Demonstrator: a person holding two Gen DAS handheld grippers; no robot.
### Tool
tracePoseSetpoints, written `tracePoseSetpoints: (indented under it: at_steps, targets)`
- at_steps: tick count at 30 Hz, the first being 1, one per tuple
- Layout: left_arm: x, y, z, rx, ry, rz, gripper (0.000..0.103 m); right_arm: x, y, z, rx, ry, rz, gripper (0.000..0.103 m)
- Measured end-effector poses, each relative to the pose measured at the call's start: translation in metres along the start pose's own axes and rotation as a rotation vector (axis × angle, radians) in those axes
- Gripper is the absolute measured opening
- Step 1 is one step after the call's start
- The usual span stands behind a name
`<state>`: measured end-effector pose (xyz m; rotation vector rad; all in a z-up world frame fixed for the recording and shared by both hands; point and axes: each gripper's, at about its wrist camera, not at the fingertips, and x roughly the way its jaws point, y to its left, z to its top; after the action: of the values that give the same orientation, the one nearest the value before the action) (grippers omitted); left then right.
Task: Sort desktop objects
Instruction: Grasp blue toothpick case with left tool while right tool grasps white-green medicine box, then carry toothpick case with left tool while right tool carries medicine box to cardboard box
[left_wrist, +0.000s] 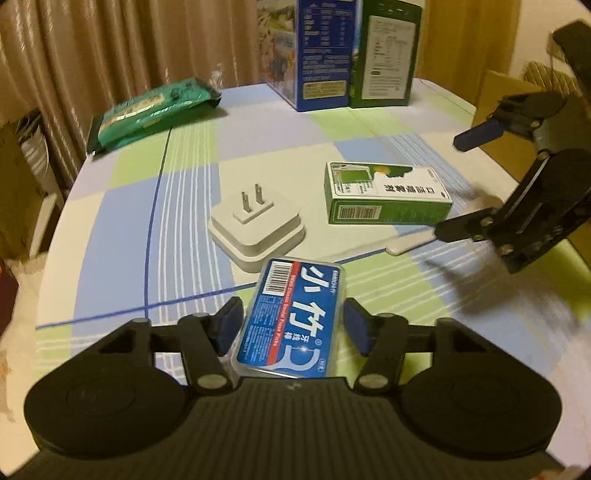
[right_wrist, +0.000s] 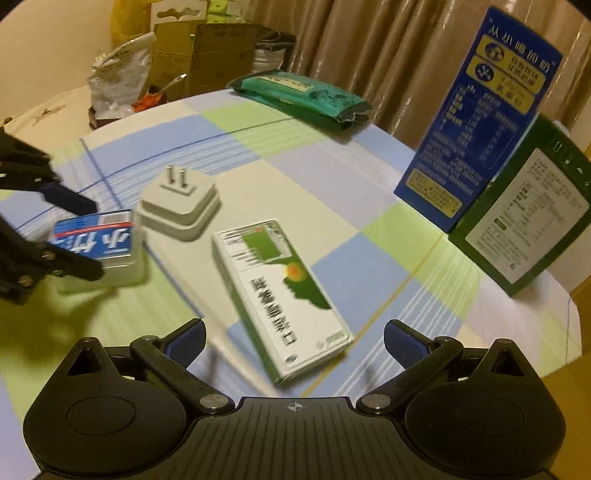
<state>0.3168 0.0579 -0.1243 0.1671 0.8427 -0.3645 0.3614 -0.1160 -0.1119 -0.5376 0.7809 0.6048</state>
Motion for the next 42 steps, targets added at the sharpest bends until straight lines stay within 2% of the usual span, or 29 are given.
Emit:
tracePoseSetpoints:
  at_steps: [7, 8, 9, 12, 15, 18, 23, 26, 33, 35, 38, 40, 41, 42]
  targets:
    - [-0.002, 0.0, 0.008, -0.055, -0.017, 0.004, 0.053, 0.023, -0.002, 0.008, -0.056, 0.027, 0.015, 0.1]
    - [-0.001, 0.0, 0.008, -0.063, -0.018, 0.004, 0.053, 0.026, -0.003, 0.009, -0.057, 0.035, 0.019, 0.095]
    - [0.0, 0.0, 0.008, -0.067, -0.018, 0.005, 0.053, 0.029, -0.003, 0.01, -0.059, 0.044, 0.024, 0.084]
    - [0.002, -0.002, 0.009, -0.065, -0.018, 0.012, 0.053, 0.03, 0.001, 0.014, -0.061, 0.055, 0.037, 0.066]
    - [0.002, -0.001, 0.008, -0.073, -0.016, 0.017, 0.053, 0.027, 0.011, 0.016, -0.09, 0.066, 0.014, 0.058]
    - [0.002, -0.001, 0.007, -0.078, -0.017, 0.023, 0.053, 0.016, 0.019, 0.016, -0.072, 0.068, 0.013, 0.053]
    - [-0.001, -0.004, 0.007, -0.083, -0.018, 0.024, 0.053, -0.015, 0.032, 0.012, 0.039, 0.073, 0.022, 0.052]
    - [-0.008, -0.012, 0.004, -0.071, -0.015, 0.019, 0.053, -0.039, 0.038, 0.0, 0.171, 0.09, 0.019, 0.052]
    - [-0.032, -0.045, -0.019, 0.018, 0.019, -0.003, 0.053, -0.097, 0.074, -0.053, 0.393, 0.104, 0.009, 0.053]
    - [-0.039, -0.056, -0.029, 0.046, 0.03, -0.01, 0.053, -0.108, 0.084, -0.066, 0.42, 0.107, 0.012, 0.052]
    - [-0.054, -0.069, -0.045, 0.057, 0.035, -0.024, 0.053, -0.121, 0.1, -0.081, 0.385, 0.102, -0.012, 0.055]
    - [-0.064, -0.076, -0.055, 0.052, 0.028, -0.031, 0.053, -0.123, 0.107, -0.093, 0.35, 0.122, -0.034, 0.067]
    - [-0.068, -0.08, -0.059, 0.049, 0.023, -0.031, 0.06, -0.123, 0.108, -0.098, 0.35, 0.125, -0.043, 0.072]
    - [-0.071, -0.083, -0.064, 0.044, 0.022, -0.028, 0.073, -0.125, 0.108, -0.101, 0.357, 0.122, -0.047, 0.074]
